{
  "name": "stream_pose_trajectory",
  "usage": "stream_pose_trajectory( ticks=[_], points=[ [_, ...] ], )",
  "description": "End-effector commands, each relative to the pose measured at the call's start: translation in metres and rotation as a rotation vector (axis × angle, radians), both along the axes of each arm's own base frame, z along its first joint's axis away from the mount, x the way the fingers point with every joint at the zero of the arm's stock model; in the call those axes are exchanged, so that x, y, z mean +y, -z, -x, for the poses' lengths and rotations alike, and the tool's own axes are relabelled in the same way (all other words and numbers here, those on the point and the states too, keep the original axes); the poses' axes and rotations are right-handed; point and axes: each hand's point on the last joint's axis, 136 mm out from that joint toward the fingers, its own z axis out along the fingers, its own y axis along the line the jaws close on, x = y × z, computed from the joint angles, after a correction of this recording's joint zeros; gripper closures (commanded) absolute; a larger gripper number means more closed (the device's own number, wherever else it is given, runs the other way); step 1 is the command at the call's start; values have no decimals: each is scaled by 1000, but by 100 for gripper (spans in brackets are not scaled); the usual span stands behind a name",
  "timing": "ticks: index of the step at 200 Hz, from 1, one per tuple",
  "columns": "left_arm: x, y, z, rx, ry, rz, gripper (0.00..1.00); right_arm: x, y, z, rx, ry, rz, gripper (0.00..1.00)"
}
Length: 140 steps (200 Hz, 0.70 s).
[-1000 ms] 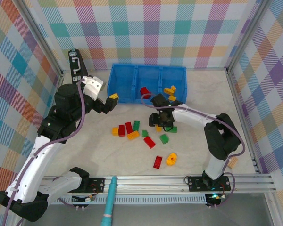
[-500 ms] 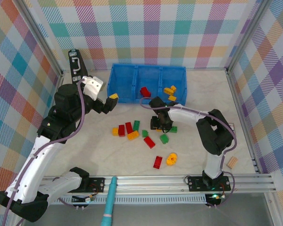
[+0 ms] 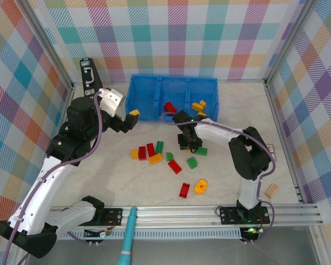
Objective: Sort the legos into containers by color
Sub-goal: Pick up the lego from the center of the table, then place the lego in the container.
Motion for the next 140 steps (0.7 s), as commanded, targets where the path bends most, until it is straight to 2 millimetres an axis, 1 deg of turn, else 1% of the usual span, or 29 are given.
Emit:
stream_pose_trajectory(
  ticks=[1, 11, 28, 43, 62, 82, 100, 121, 140],
  points=[
    [2, -4, -4, -11, -16, 15, 0, -14, -66, -23, -157, -42, 36, 68],
    [3, -4, -4, -9, -20, 15, 0, -18, -80, -36, -206, -53, 40, 68],
    [3, -2, -5, -9, -25, 7, 0, -29, -96, -60, -275, -56, 56, 68],
    [4, 1, -7, 0, -29, -1, 0, -40, -106, -85, -319, -44, 69, 68],
    [5, 3, -8, 1, -38, -10, 0, -52, -112, -115, -375, -18, 56, 68],
    [5, 6, -12, 11, -42, -17, 0, -56, -109, -144, -401, 10, 19, 67],
    [4, 10, -15, 24, -46, -27, 0, -56, -98, -165, -397, 21, 24, 65],
    [3, 18, -20, 41, -50, -50, 0, -55, -84, -184, -381, 15, 51, 65],
    [4, 26, -26, 60, -62, -75, 0, -55, -73, -196, -364, 10, 62, 62]
  ],
)
